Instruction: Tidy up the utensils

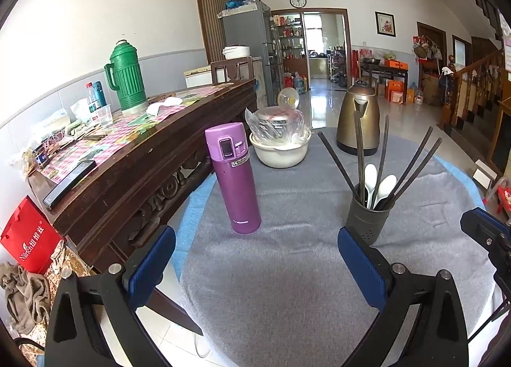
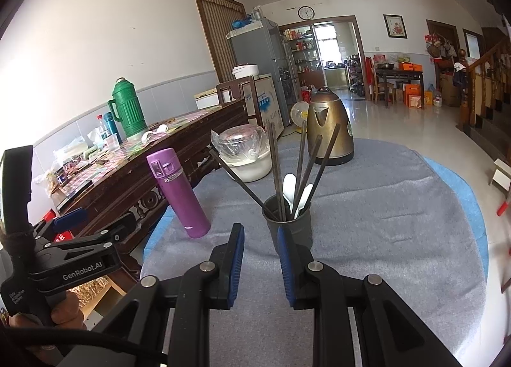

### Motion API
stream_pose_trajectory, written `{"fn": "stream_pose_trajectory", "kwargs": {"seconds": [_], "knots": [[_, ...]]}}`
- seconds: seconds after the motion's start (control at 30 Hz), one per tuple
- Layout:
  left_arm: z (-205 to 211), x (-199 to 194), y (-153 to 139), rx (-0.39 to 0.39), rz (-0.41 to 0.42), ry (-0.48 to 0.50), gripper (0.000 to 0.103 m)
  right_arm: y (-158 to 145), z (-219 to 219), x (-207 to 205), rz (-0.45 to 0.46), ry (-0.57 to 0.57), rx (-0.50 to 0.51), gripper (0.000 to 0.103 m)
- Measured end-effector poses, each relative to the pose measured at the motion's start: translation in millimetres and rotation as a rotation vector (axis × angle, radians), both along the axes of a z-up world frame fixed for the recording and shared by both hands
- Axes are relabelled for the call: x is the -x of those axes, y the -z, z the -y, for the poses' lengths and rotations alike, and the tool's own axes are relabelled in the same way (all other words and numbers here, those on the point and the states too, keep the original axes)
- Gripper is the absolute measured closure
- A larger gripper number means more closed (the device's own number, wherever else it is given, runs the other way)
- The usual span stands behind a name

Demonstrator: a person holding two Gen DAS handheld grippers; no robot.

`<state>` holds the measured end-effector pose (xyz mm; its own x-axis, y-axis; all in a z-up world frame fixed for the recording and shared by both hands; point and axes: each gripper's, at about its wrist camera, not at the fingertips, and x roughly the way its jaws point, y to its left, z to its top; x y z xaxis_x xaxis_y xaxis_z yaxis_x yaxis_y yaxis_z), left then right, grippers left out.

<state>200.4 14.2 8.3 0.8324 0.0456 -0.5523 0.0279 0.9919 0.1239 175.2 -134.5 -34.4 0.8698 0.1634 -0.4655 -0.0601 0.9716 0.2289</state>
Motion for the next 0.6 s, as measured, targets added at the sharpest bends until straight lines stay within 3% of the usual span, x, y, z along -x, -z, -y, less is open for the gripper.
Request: {"fn": "stream_pose_trajectory", "kwargs": {"seconds": [0.6], "knots": [[-11, 35, -14, 0.006, 0.051, -0.011, 0.002, -15, -12, 29, 0.048, -0.01, 0.011, 0.079]]}}
